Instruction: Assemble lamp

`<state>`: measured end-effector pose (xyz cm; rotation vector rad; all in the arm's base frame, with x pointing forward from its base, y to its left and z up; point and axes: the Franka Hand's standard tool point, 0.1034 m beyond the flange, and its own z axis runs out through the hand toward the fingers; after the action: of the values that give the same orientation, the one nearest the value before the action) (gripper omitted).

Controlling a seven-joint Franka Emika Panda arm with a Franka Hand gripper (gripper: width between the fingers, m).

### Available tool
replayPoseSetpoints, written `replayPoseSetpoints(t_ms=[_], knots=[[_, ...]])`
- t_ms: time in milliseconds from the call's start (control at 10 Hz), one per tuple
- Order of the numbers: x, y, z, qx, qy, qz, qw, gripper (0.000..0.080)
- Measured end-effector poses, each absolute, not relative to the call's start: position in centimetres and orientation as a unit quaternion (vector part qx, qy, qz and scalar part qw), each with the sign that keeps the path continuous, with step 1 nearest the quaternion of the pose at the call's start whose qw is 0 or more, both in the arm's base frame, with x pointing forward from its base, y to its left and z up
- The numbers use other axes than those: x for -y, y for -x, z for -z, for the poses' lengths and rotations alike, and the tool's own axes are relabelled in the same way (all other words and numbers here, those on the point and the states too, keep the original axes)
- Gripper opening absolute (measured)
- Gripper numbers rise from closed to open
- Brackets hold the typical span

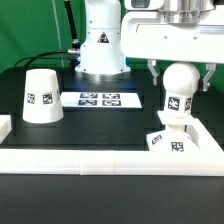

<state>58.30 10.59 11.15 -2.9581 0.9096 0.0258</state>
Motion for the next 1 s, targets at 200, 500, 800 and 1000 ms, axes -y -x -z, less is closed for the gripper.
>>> replayPoseSetpoints(t_ms=[200, 500, 800, 1000], knots=[[-10.68, -58.32, -11.15, -0.356, 0.934, -0.013, 0.024, 0.0580], [-10.74, -58.34, -11.15, -0.424, 0.905, -0.018, 0.029, 0.0580], [-10.87, -58.34, -11.17, -0.458, 0.888, -0.019, 0.030, 0.0580], [-10.90, -58.33, -11.15, -0.433, 0.901, -0.019, 0.030, 0.0673]])
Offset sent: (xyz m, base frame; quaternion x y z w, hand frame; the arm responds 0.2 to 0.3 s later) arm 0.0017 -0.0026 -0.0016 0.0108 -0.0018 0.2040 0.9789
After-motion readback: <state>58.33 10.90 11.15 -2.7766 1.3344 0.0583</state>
